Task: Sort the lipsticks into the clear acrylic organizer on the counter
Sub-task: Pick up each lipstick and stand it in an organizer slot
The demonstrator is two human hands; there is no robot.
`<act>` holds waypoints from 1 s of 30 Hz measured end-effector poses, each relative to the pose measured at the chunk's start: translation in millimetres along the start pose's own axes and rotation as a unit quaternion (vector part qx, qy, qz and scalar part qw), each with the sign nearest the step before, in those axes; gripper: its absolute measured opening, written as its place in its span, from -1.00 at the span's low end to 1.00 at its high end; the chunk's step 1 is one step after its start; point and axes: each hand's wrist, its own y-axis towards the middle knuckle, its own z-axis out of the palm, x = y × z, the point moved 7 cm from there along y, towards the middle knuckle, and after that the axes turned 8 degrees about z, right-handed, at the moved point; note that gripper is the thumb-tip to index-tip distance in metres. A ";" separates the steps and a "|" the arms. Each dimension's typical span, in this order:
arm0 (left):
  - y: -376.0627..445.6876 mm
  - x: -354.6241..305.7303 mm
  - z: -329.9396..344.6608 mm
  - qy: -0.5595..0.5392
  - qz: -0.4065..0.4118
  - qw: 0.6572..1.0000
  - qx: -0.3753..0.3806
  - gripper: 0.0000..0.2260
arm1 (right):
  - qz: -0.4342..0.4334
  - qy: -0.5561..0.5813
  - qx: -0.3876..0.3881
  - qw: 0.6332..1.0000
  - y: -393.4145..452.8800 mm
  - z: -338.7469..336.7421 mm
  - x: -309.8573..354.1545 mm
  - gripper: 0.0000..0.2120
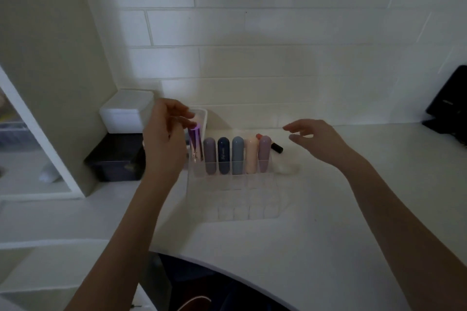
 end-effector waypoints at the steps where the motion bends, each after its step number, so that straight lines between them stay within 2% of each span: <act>1: 3.8 4.4 4.7 -0.026 -0.018 0.999 0.020 -0.63 | 0.003 0.002 0.010 1.000 4.2 5.5 -0.9 -0.78; 5: 18.8 18.3 20.6 -0.108 -0.079 0.987 0.085 -0.63 | -0.020 0.008 0.038 0.999 20.5 26.6 7.5 -0.74; 8: 24.6 24.2 28.6 -0.133 -0.089 0.980 0.115 -0.68 | -0.021 0.012 0.050 0.998 29.6 36.7 13.0 -0.74; 13: 22.2 43.6 21.1 -0.161 -0.104 0.978 0.081 -0.69 | -0.039 -0.008 0.070 0.997 35.9 45.1 21.5 -0.78; 17: 8.0 48.9 6.0 -0.084 -0.053 0.995 0.010 -0.62 | -0.123 0.006 0.111 0.986 26.9 46.7 39.7 -0.81; 21: 0.8 31.7 3.9 0.041 0.037 0.998 0.023 -0.58 | -0.203 -0.084 0.191 0.957 21.7 70.3 47.2 -0.62; 23: 0.8 33.6 2.4 0.095 0.065 0.993 0.039 -0.58 | -0.204 -0.142 0.226 0.942 21.0 82.8 45.1 -0.58; 25: 0.6 37.6 0.8 0.139 0.084 0.985 0.051 -0.72 | -0.191 -0.141 0.251 0.938 23.2 89.4 44.3 -0.59; 30: 1.5 37.0 5.0 0.197 0.126 0.968 0.096 -0.88 | -0.152 -0.109 0.220 0.957 34.3 95.8 44.3 -0.67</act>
